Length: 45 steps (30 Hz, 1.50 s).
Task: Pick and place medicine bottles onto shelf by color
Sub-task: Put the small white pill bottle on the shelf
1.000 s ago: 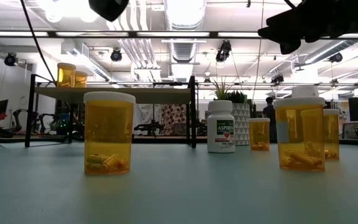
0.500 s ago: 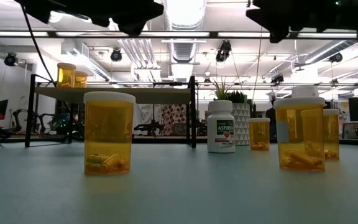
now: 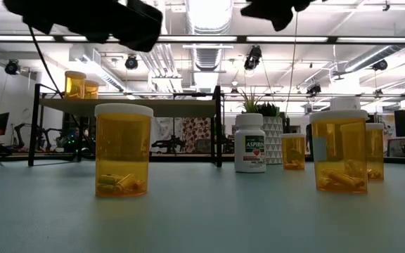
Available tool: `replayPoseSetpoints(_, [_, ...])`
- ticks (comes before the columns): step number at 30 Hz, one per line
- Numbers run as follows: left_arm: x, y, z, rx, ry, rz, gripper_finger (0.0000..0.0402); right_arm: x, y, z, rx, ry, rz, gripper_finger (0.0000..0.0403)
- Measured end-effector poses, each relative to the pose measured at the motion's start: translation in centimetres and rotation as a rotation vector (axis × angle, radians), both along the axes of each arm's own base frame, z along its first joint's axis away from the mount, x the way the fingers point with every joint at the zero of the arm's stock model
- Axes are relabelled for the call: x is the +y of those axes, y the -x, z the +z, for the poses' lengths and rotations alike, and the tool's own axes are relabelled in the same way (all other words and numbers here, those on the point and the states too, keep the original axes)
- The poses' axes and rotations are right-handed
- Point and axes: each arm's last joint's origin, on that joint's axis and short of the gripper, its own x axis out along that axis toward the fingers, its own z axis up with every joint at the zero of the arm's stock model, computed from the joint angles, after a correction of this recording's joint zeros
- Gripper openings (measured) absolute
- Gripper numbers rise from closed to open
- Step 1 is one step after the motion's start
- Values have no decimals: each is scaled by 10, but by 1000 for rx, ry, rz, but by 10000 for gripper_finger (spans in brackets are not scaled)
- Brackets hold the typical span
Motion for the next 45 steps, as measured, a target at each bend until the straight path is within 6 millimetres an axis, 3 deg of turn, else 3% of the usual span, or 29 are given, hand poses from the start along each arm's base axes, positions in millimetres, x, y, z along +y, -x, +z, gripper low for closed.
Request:
replayPoseSetpoints(4, [1, 14, 1, -13, 12, -7, 104, 3, -10, 1, 202, -50, -34, 187])
replayPoseSetpoints(13, [7, 34, 9, -101, 75, 36, 104, 7, -35, -14, 427, -66, -82, 196])
replayPoseSetpoints(20, [9, 41, 9, -119, 104, 48, 104, 9, -49, -19, 531, -18, -69, 256])
replayPoseSetpoints(26, [10, 42, 9, -128, 104, 50, 104, 6, -43, -33, 644, 53, -37, 308])
replayPoseSetpoints(36, [11, 42, 19, -223, 64, 61, 104, -15, -40, -67, 582, 68, -120, 327])
replayPoseSetpoints(45, [22, 64, 58, -457, -41, 198, 104, -43, -36, -100, 502, -84, -109, 327])
